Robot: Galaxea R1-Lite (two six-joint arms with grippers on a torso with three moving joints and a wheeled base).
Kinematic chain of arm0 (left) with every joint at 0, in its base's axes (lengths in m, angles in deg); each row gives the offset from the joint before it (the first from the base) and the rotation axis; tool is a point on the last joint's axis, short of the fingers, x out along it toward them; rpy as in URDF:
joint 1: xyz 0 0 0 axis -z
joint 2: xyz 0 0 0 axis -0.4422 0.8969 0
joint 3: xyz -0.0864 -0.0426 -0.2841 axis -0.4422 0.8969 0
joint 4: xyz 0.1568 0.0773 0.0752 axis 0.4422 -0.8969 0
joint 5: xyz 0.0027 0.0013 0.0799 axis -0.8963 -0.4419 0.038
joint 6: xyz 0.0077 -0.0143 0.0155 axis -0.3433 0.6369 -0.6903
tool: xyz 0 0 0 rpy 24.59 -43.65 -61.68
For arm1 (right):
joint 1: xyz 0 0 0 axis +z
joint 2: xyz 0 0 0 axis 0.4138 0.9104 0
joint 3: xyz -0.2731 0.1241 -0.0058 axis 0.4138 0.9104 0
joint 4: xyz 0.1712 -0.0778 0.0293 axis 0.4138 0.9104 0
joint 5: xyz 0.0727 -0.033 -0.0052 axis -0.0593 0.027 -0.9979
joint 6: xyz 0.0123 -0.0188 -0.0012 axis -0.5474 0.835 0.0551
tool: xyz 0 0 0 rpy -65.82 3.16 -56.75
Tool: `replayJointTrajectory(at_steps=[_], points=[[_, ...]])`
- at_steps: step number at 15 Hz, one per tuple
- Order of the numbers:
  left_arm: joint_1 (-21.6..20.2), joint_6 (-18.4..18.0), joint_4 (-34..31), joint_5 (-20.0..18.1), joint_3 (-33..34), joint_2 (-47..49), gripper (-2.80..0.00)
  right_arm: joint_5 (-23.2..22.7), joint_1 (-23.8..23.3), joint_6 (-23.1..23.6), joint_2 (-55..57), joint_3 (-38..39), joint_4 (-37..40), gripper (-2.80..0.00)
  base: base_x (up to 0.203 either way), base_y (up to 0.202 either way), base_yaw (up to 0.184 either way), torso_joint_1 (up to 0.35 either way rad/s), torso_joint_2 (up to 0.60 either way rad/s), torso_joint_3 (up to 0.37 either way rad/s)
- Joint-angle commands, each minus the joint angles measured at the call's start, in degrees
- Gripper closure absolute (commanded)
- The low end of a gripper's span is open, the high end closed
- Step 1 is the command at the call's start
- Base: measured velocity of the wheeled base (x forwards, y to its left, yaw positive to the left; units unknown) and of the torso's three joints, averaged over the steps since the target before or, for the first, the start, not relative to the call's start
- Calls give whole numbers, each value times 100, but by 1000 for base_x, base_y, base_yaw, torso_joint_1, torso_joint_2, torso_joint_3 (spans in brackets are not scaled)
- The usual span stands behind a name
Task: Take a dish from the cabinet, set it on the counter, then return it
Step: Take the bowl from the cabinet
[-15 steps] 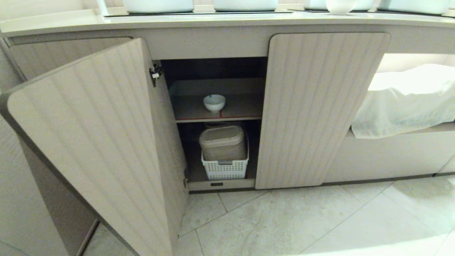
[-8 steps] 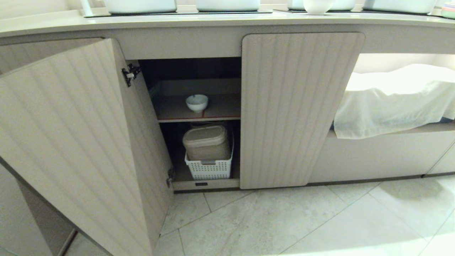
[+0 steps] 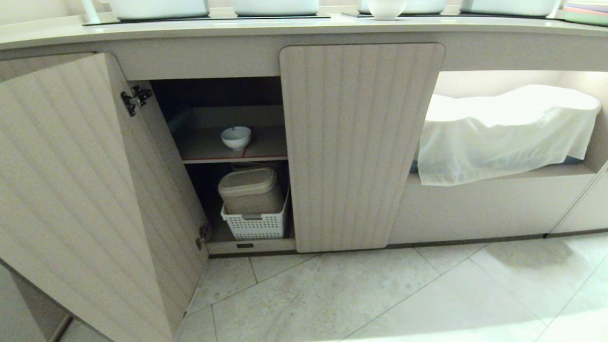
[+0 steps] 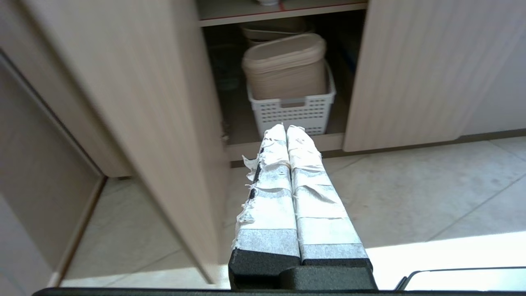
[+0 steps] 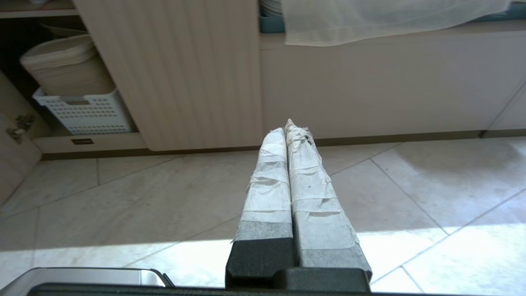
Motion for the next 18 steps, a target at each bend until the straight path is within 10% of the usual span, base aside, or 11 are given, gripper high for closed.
replayJointTrajectory(at_steps=[1, 18], points=[[-1, 1, 2, 0, 0, 4, 0, 0, 1, 0, -1, 1, -2, 0, 0, -195, 2, 4, 4, 4], [-1, -16, -6, 0, 0, 4, 0, 0, 1, -7, -1, -1, -2, 0, 0, -56, 0, 1, 1, 0]])
